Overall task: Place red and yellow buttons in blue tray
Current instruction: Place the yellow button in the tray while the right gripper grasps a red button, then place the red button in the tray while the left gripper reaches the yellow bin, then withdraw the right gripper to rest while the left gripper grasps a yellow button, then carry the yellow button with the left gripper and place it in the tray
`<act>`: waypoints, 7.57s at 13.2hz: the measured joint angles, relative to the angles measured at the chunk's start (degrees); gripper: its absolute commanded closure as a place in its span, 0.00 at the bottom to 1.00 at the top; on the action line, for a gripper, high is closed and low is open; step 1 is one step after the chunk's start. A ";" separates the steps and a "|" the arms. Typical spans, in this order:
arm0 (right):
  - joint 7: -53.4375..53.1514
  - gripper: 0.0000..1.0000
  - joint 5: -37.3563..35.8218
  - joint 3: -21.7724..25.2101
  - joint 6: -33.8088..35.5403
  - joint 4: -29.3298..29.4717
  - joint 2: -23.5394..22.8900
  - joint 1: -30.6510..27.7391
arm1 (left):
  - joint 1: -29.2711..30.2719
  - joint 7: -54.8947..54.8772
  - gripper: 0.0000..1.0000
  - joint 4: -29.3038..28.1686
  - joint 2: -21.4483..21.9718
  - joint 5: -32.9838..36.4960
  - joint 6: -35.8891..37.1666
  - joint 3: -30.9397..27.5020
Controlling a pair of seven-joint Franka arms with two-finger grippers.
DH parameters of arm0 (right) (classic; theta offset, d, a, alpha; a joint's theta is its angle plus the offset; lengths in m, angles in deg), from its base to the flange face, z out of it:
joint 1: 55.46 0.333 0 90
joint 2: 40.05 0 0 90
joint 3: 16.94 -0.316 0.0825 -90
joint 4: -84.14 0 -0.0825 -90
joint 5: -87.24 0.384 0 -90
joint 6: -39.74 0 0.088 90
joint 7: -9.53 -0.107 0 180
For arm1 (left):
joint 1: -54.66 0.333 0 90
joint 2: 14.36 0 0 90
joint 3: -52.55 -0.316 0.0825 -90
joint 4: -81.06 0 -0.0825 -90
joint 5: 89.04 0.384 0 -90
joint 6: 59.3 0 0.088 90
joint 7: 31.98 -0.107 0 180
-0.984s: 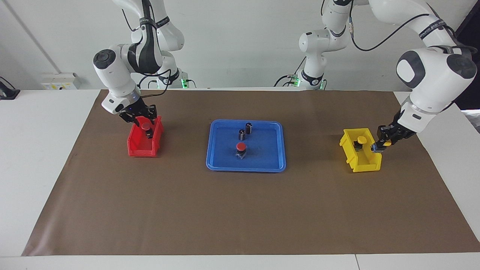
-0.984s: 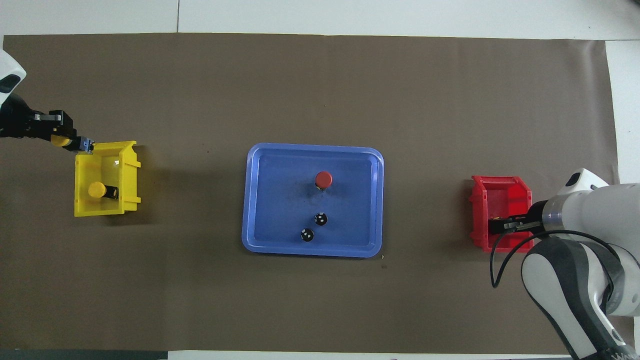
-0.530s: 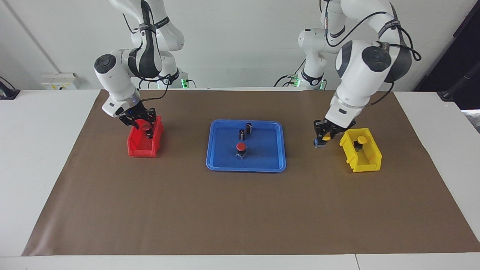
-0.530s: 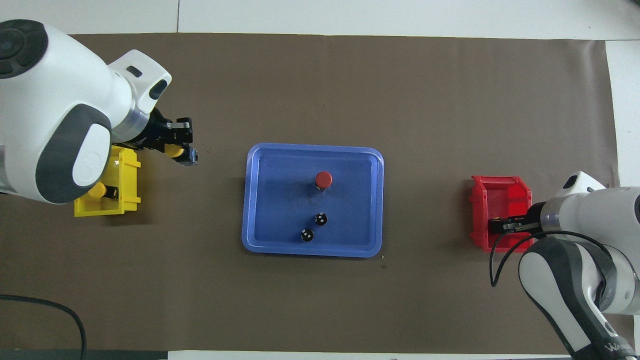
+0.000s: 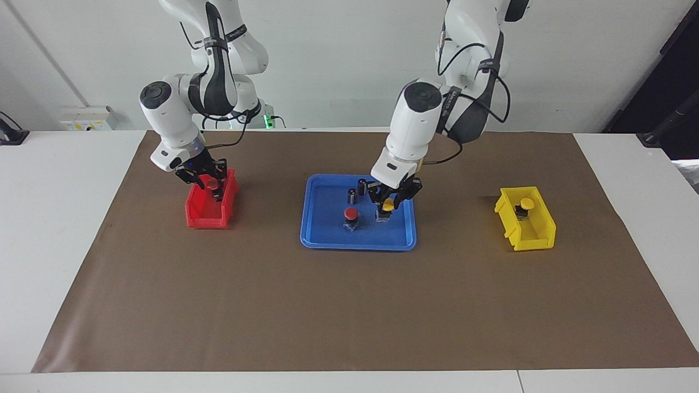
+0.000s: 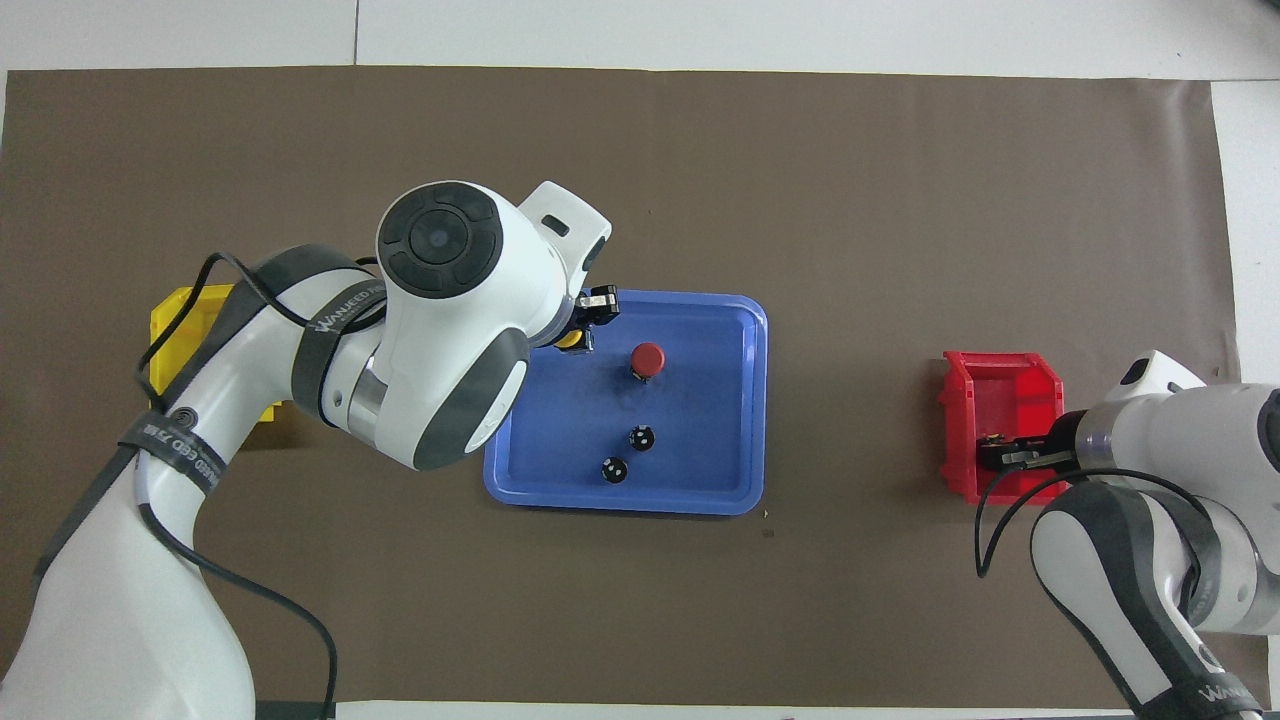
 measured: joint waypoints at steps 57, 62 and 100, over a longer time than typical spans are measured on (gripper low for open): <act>-39.16 0.00 0.24 0.07 32.12 54.20 -20.44 16.21 | 36.97 -42.68 0.34 -30.75 17.36 3.29 -8.70 -3.04; -30.47 0.00 -0.39 0.14 44.77 59.99 -16.17 7.42 | 37.04 -42.67 0.98 -31.77 17.07 3.28 -10.48 -3.04; -14.98 0.00 -3.60 4.25 47.96 55.75 -13.91 3.72 | 4.96 -3.79 0.00 -8.88 5.10 0.71 0.39 -2.94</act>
